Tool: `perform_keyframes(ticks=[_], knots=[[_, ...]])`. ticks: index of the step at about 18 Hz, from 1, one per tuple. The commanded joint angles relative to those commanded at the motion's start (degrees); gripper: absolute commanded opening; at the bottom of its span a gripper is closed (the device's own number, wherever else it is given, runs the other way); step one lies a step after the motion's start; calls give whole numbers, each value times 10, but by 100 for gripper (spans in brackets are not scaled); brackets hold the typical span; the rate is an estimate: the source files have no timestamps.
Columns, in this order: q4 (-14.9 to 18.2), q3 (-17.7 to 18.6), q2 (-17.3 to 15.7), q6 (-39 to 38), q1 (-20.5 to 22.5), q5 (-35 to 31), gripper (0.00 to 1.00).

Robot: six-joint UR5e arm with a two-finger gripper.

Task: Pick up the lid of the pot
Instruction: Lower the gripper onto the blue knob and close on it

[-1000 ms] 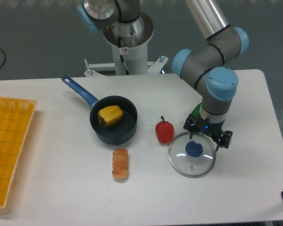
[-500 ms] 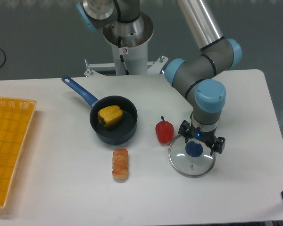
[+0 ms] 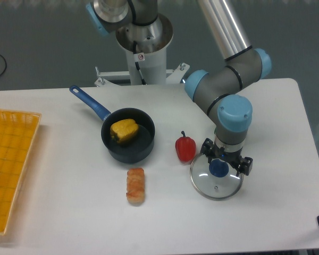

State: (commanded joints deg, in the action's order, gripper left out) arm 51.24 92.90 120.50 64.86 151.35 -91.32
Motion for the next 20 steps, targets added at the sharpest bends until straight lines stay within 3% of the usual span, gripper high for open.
perform_keyframes(ticks=[17,20], knots=[[4,0,9,-3,-7,0,100],[4,0,10,-4,-10,-3,96]])
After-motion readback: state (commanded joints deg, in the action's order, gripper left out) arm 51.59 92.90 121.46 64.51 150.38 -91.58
